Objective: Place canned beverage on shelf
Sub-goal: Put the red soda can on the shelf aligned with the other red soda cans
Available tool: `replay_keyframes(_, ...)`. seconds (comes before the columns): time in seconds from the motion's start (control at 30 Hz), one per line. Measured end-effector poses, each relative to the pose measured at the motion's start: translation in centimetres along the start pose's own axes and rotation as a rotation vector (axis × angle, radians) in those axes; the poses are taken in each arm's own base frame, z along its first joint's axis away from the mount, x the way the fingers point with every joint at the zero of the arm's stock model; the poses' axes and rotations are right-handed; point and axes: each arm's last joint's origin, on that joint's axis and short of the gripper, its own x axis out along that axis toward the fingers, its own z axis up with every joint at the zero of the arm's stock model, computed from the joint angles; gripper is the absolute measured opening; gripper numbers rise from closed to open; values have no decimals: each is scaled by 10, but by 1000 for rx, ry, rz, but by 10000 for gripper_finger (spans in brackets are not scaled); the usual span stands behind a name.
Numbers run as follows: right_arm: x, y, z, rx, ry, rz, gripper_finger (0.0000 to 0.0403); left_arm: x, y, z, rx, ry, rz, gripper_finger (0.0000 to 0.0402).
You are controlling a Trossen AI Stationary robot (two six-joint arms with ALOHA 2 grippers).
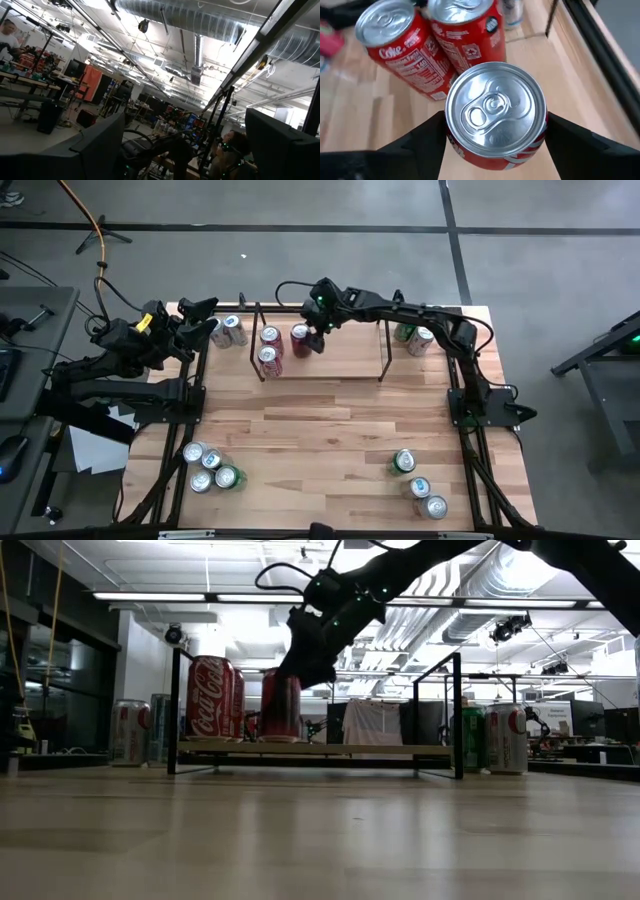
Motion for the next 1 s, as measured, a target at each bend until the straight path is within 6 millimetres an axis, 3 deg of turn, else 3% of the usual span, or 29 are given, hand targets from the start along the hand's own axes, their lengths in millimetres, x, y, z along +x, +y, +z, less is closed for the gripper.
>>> replay_keyframes(0.23,-18,7,2,190,15,-288,280,0,0,0,8,0,0,330)
replay_keyframes(0.4,-19,27,4,344,-47,-507,280,0,0,0,11,0,0,330)
replay_keyframes(0.67,-10,72,1,547,-155,-610,282,0,0,0,18,0,0,330)
replay_keyframes(1.0,4,82,-12,634,-140,-705,283,0,0,0,17,0,0,330)
